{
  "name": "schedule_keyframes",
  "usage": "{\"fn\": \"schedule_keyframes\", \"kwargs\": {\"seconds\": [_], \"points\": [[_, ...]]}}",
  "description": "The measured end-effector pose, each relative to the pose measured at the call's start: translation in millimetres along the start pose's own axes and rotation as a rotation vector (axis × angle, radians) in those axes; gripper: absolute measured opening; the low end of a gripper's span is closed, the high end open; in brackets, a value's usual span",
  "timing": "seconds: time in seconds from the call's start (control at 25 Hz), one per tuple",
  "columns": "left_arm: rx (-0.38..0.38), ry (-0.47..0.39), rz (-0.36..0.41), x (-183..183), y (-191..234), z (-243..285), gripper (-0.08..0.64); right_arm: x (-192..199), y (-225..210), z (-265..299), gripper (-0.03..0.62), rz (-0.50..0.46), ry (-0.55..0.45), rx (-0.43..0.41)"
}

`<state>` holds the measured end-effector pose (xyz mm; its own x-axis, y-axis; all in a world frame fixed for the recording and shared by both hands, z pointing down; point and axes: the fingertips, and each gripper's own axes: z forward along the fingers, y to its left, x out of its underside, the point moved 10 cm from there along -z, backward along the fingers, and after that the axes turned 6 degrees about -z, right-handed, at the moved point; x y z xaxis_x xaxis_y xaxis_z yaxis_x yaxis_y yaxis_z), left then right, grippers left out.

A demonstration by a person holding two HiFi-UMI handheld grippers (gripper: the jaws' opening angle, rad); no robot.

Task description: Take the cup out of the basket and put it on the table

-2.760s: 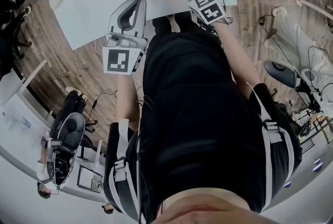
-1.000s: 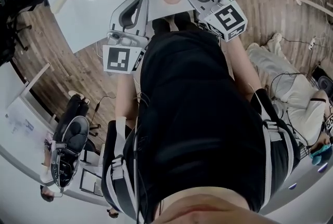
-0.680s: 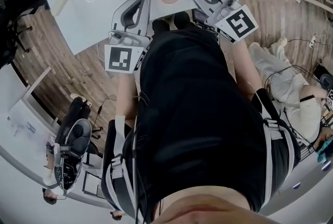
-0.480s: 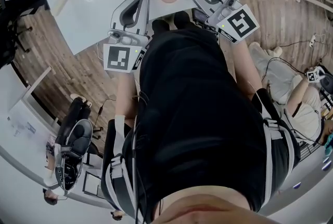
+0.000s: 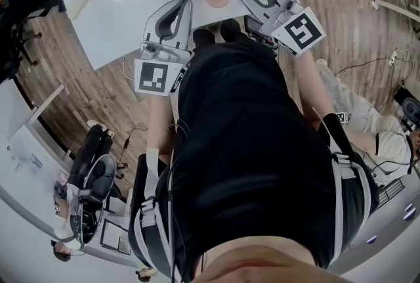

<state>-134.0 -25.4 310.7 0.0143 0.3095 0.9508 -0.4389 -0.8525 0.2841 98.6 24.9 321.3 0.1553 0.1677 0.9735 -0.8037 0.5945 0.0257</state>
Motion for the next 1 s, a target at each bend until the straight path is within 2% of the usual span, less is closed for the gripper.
{"fn": "schedule_keyframes", "kwargs": {"seconds": [0.2,0.4,0.76,0.88,1.0], "points": [[-0.012,-0.004,-0.004,0.2,-3.6,-5.5,0.02,-10.8,-11.1,17.0,0.023,-0.075,0.048,0.004],[-0.023,-0.011,-0.012,1.6,12.7,-15.2,0.02,-18.1,-28.1,66.3,0.023,-0.166,0.127,-0.02],[-0.028,-0.029,-0.017,-1.1,23.8,-25.3,0.02,-19.0,-53.8,129.7,0.027,-0.235,0.244,-0.083],[-0.035,-0.029,-0.02,0.0,33.1,-28.1,0.02,-16.1,-62.8,153.3,0.08,-0.236,0.278,-0.11],[-0.036,-0.024,-0.028,1.2,41.2,-32.5,0.02,-13.8,-69.8,176.6,0.094,-0.253,0.314,-0.104]]}}
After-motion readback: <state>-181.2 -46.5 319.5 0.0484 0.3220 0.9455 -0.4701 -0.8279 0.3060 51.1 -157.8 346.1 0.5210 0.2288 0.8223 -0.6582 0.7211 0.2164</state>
